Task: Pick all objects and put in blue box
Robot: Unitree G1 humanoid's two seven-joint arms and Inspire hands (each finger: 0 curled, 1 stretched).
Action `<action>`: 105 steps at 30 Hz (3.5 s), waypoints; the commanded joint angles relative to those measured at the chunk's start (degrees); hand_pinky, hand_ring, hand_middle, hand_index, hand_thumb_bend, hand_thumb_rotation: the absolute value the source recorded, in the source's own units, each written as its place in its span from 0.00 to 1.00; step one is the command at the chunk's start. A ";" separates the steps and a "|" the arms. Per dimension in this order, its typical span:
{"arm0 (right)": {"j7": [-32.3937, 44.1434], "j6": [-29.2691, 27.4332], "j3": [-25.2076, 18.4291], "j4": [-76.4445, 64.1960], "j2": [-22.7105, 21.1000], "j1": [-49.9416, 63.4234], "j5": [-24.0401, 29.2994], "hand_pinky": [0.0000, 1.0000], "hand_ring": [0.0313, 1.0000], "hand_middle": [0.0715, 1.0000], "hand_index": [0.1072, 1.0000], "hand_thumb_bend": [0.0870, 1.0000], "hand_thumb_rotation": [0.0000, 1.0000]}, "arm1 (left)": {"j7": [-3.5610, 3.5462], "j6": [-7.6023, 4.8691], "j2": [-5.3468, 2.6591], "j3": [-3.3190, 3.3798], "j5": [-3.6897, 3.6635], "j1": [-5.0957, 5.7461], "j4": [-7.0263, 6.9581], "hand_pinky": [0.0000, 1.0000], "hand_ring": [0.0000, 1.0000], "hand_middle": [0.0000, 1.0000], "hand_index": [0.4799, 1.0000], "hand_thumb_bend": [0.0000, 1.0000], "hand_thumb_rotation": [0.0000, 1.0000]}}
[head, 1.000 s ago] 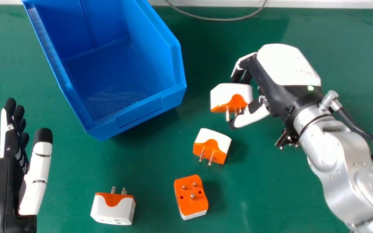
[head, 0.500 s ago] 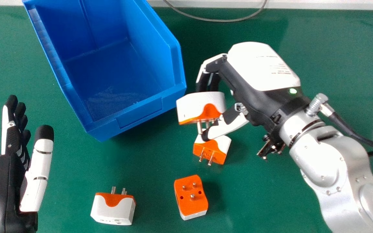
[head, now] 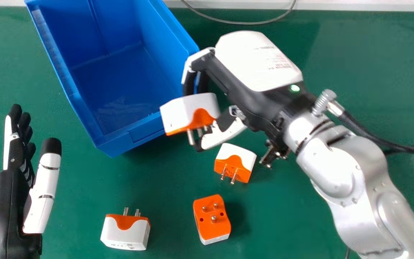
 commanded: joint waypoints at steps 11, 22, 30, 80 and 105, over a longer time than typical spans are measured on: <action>-1.42 -2.42 1.52 7.83 5.80 -9.48 -2.58 0.13 0.18 0.25 0.41 0.44 0.12 | 0.20 -4.58 0.50 -0.01 0.36 -0.99 1.92 0.98 0.97 0.98 0.98 0.40 0.91; -7.42 -5.29 2.25 18.48 9.61 -16.08 -2.66 0.22 0.29 0.34 0.42 0.43 0.14 | 0.15 -3.63 0.40 -0.64 0.46 -0.63 1.02 0.98 0.97 0.98 0.99 0.39 0.92; -11.11 -3.76 2.85 29.48 14.22 -22.41 -2.51 0.22 0.28 0.34 0.42 0.44 0.14 | 0.26 -3.99 0.16 -0.97 -0.02 -0.67 1.18 0.99 0.97 0.98 0.99 0.38 0.93; -29.17 -2.04 6.20 85.59 28.03 -48.55 2.62 0.10 0.14 0.37 0.42 0.47 0.02 | 0.12 -3.68 -0.31 -2.54 -0.16 0.32 0.71 1.00 0.98 0.98 1.00 0.40 0.97; -30.95 -3.22 7.73 86.11 28.02 -47.74 4.50 0.26 0.34 0.48 0.57 0.62 0.27 | 0.68 -3.26 -0.85 -2.59 0.07 0.29 0.31 1.00 0.98 0.98 0.99 0.40 0.93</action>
